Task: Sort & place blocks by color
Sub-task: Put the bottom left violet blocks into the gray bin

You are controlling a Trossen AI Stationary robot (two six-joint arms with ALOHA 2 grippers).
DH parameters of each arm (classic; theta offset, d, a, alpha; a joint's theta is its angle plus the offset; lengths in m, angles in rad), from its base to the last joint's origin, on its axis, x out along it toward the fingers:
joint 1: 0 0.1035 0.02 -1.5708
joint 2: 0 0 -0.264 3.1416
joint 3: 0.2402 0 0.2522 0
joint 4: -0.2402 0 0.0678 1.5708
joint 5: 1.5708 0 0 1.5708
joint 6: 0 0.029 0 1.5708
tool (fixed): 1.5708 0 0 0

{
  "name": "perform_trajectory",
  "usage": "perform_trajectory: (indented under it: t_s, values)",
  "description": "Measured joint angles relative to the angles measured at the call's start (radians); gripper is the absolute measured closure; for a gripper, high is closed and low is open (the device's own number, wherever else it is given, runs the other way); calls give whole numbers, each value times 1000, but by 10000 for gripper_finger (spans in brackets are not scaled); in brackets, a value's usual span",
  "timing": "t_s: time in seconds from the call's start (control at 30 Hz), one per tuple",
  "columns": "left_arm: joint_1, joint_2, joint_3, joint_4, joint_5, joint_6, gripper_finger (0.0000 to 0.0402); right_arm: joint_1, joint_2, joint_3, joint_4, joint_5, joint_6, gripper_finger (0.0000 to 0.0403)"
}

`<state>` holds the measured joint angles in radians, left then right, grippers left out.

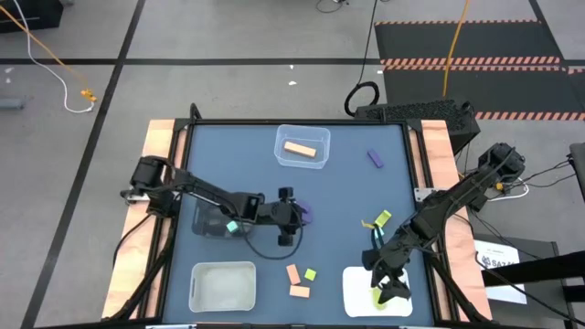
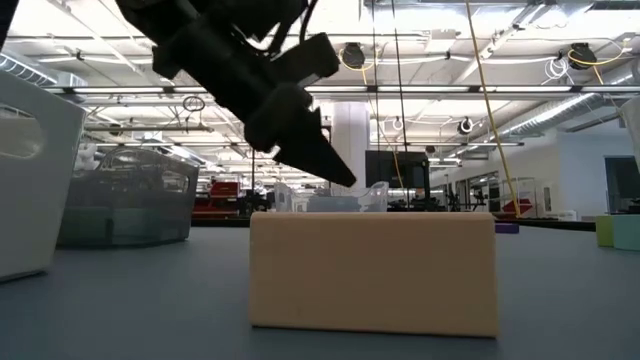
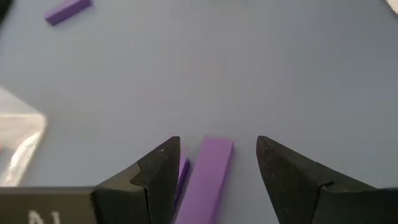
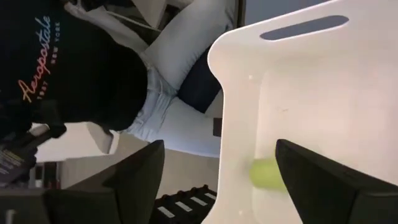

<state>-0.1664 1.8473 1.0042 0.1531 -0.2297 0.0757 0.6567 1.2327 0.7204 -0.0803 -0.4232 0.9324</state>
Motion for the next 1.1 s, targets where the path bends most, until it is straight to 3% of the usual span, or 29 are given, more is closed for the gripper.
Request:
perform_trajectory:
  t_s: [0.53,0.9,1.0,1.1]
  values:
    - [74,117,2,7,105,-1,188,-30,0,0,-3,3,-89,106]
    - [73,132,3,-36,161,-83,189,-59,0,0,-7,3,-128,106]
    - [77,132,2,-39,169,-126,206,-67,0,0,-7,3,-141,106]
    - [76,133,2,-44,177,-170,254,-68,0,0,-7,4,-141,106]
